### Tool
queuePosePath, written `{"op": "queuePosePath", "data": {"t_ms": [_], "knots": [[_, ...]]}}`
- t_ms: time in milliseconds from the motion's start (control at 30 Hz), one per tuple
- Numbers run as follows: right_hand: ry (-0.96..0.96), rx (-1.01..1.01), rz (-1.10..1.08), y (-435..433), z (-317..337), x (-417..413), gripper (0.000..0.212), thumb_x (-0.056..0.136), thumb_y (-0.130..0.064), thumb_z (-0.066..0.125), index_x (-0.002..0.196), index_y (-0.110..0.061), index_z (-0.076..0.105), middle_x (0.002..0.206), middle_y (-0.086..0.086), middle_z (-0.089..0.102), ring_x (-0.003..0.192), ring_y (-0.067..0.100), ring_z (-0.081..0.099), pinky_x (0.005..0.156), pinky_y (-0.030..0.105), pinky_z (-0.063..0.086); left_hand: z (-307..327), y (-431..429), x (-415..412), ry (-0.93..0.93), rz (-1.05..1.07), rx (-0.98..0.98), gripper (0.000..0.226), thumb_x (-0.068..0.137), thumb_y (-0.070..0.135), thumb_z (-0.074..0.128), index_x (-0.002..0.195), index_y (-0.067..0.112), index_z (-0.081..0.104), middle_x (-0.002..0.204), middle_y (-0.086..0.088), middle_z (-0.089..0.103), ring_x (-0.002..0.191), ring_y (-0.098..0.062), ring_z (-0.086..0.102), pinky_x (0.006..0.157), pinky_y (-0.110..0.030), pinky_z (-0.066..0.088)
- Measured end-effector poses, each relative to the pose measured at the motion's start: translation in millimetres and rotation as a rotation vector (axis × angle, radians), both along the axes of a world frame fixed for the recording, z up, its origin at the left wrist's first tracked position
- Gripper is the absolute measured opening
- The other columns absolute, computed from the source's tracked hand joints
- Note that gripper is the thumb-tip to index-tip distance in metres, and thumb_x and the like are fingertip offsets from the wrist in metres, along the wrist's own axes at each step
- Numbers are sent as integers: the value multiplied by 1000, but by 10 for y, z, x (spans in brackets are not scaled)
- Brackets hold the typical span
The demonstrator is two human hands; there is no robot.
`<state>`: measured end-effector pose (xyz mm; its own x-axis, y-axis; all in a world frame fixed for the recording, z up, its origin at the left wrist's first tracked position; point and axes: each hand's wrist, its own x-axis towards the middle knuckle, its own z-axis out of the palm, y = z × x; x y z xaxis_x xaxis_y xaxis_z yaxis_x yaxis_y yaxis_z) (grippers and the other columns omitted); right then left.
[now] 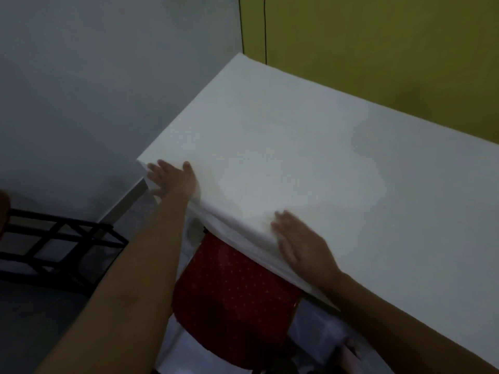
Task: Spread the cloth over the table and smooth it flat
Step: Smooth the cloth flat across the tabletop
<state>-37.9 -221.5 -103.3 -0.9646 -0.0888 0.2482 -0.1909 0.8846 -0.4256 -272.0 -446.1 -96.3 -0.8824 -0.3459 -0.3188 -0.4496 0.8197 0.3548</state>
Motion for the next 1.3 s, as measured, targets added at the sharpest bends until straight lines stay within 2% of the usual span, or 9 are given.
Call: {"op": "queuePosePath", "data": {"t_ms": [67,167,267,400,500,633,733,1033,1300], "knots": [[-50,-5,-250,281,1,-55,46,98,-26,31,129,-4,56,140,15,49,135,32,40,115,40,21,64,340,128,44,-89,-94,71,101,46,26,153,6,-2,159,-14,-13,147,-28,-12,114,-57,-3],[-306,18,-580,611,-72,-32,54,100,-33,21,146,-7,31,156,15,23,145,32,13,119,45,5,-60,1019,618,212,-580,-182,64,101,43,16,153,8,5,160,-15,-1,148,-28,-1,116,-51,1],[-392,157,-491,559,-129,56,59,100,-40,16,150,-9,19,158,13,14,147,31,6,119,47,1,-205,1434,1162,228,-910,-181,57,103,39,14,153,14,7,161,-9,3,149,-24,2,117,-47,-3],[-329,301,-194,258,-152,320,63,100,-47,16,144,-7,37,151,14,33,141,33,29,113,51,17,-242,1256,1071,229,-868,-214,58,102,43,19,154,17,10,161,-7,6,149,-22,3,117,-43,-4],[-327,311,-50,160,-165,514,59,101,-45,21,144,-9,39,151,11,35,141,30,30,111,49,22,-276,918,923,231,-728,-224,68,97,51,13,153,13,15,160,-11,12,148,-25,9,118,-45,1],[-297,168,-60,223,-104,454,55,103,-41,17,137,-11,49,143,6,47,135,24,40,114,35,15,-211,728,802,143,-487,-158,64,102,44,19,153,8,5,161,-13,1,148,-26,-1,120,-44,-1],[-271,-15,-136,289,0,297,64,100,-50,11,141,-14,43,148,-2,37,140,14,27,117,20,9,-101,933,725,96,-354,-146,65,102,44,17,152,5,2,160,-14,-4,148,-27,-4,119,-48,-4],[-356,152,-220,932,142,-1176,51,102,-32,23,150,-14,22,160,4,9,147,28,3,119,45,5,-37,1488,363,235,-612,-202,57,104,34,18,153,9,7,161,-11,2,148,-26,-2,118,-46,-2],[-355,241,-10,1179,-58,-2432,50,103,-35,21,151,-23,19,160,1,13,147,29,5,117,49,4,-98,1905,-416,259,-711,-211,53,104,32,17,153,12,10,161,-7,5,149,-23,0,119,-44,-2]]}}
